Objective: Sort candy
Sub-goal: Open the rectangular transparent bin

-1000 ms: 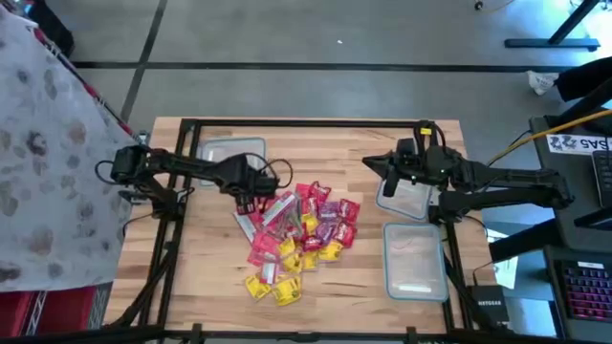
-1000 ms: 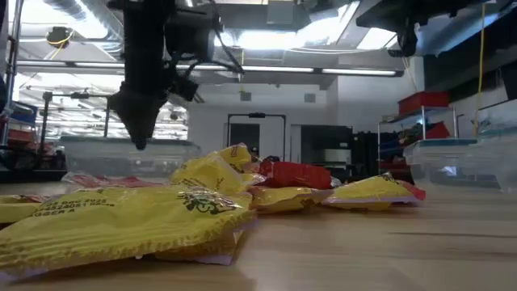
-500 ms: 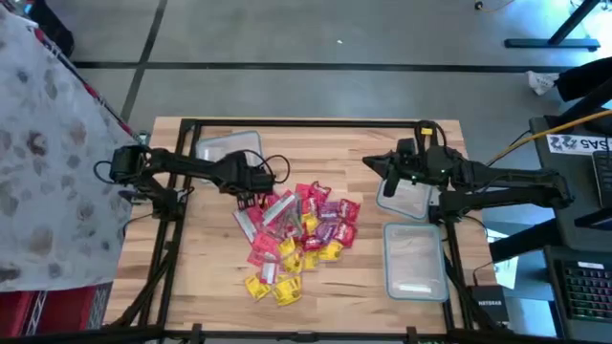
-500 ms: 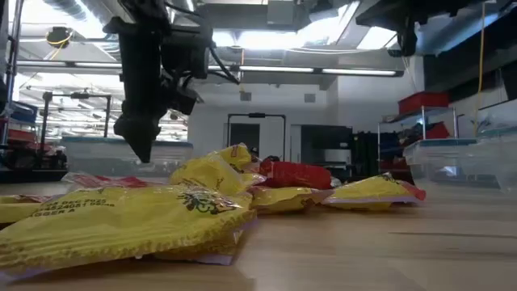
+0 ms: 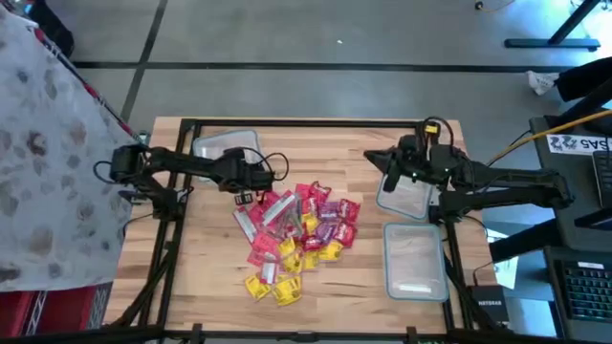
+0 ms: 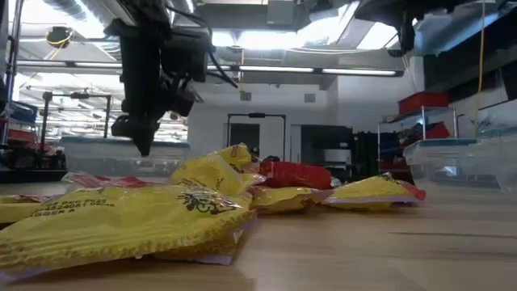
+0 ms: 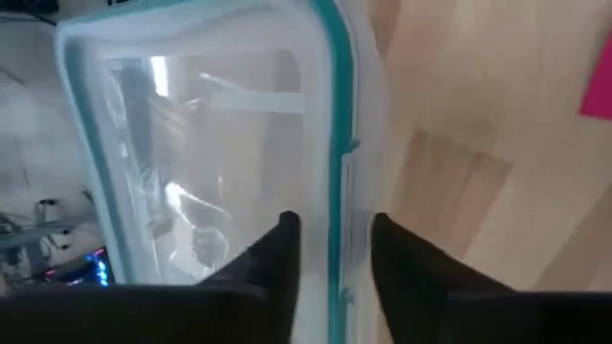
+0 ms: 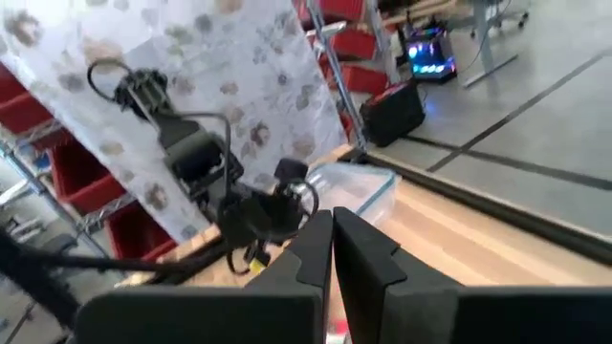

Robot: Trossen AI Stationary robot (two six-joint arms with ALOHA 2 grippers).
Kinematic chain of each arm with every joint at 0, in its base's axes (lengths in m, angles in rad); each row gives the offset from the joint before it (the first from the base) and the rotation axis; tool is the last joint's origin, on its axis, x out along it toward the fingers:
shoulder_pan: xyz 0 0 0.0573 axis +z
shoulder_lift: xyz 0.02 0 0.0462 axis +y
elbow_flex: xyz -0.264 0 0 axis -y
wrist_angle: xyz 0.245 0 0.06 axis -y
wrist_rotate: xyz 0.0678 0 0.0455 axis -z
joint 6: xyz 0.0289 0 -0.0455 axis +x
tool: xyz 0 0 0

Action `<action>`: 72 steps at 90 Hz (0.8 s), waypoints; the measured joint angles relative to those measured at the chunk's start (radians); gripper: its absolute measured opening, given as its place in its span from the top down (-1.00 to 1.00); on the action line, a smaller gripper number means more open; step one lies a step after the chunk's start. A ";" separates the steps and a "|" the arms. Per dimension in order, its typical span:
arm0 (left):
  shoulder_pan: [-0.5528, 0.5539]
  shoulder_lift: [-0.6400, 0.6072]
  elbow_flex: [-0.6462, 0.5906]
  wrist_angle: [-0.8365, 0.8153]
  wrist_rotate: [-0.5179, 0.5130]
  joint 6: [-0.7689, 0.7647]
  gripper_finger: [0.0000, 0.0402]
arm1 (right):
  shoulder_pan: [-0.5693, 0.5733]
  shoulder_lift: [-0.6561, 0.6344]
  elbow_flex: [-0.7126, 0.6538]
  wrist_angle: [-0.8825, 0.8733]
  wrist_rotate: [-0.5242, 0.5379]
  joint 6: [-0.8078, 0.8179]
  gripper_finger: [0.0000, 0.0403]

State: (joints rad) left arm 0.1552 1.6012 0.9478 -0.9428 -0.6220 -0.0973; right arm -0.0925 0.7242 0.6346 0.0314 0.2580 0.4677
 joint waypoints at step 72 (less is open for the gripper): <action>-0.040 0.006 0.134 0.016 -0.008 -0.025 0.83 | 0.000 0.000 0.000 0.021 0.046 -0.001 1.00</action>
State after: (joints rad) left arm 0.1151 1.6077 1.0814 -0.9271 -0.6297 -0.1222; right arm -0.0925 0.7242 0.6342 0.0521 0.3036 0.4664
